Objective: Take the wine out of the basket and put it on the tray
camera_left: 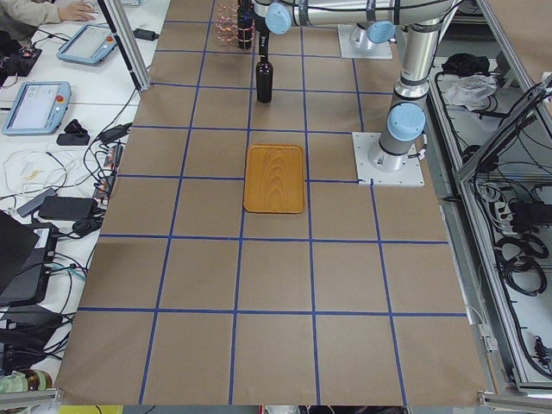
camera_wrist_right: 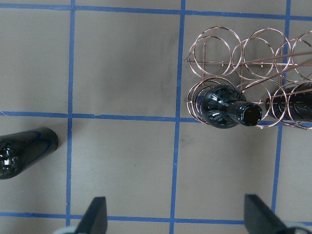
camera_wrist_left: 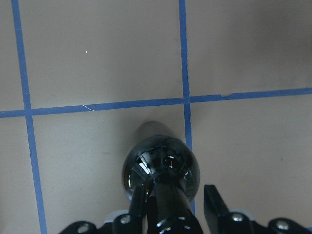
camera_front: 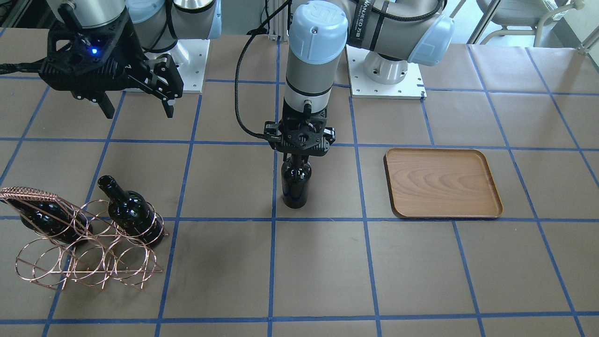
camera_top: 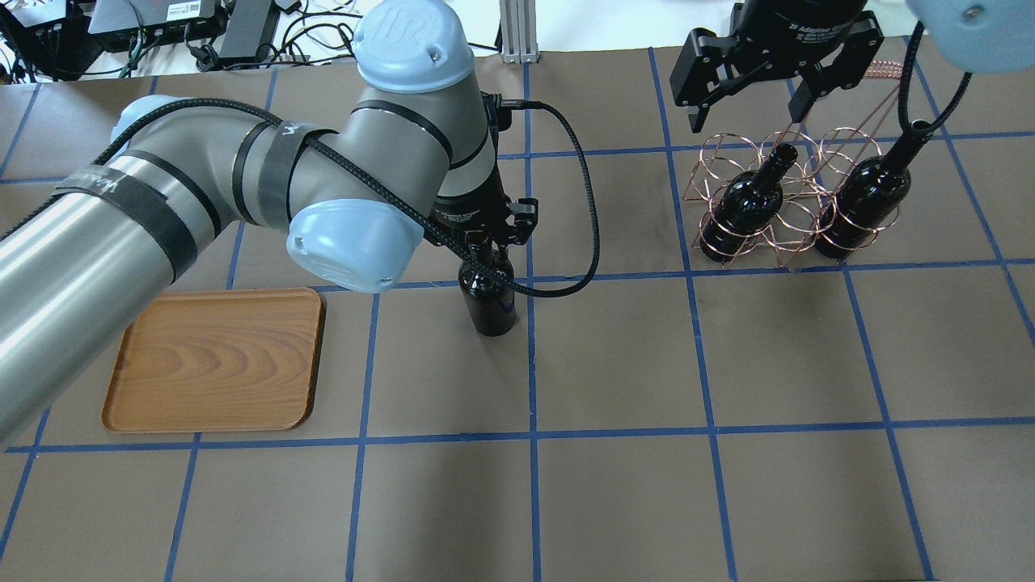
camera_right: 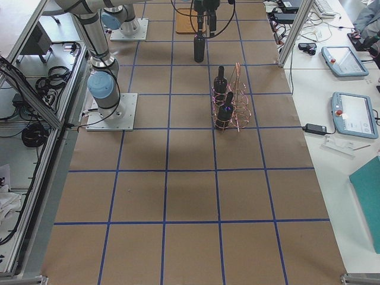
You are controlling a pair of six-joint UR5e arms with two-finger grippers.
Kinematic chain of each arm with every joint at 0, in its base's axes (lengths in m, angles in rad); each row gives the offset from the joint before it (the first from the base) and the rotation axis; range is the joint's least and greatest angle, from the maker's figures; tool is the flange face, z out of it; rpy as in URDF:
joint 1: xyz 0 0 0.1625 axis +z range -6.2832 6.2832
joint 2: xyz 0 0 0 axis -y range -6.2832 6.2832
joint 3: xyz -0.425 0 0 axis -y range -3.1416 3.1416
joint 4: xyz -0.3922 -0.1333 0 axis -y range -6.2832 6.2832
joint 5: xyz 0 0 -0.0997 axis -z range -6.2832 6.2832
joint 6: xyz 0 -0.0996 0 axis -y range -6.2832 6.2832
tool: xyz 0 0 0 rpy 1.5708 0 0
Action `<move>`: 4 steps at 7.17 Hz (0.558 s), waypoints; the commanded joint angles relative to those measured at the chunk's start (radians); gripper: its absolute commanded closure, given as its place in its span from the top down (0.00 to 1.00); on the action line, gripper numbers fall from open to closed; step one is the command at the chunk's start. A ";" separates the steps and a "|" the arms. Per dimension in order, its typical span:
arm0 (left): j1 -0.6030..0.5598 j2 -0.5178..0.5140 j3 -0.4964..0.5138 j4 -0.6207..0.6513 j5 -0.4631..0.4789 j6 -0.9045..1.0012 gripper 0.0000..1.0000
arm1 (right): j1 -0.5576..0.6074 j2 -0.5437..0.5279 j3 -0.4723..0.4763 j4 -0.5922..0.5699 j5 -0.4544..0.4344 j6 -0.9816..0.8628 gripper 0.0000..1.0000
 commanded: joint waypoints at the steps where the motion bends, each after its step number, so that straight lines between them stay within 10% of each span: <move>1: -0.003 0.000 0.000 -0.005 0.000 0.020 0.04 | -0.002 -0.009 0.002 0.015 0.005 -0.005 1.00; 4: 0.020 0.040 0.042 -0.104 0.022 0.103 0.00 | 0.001 0.018 0.007 -0.007 0.005 -0.004 1.00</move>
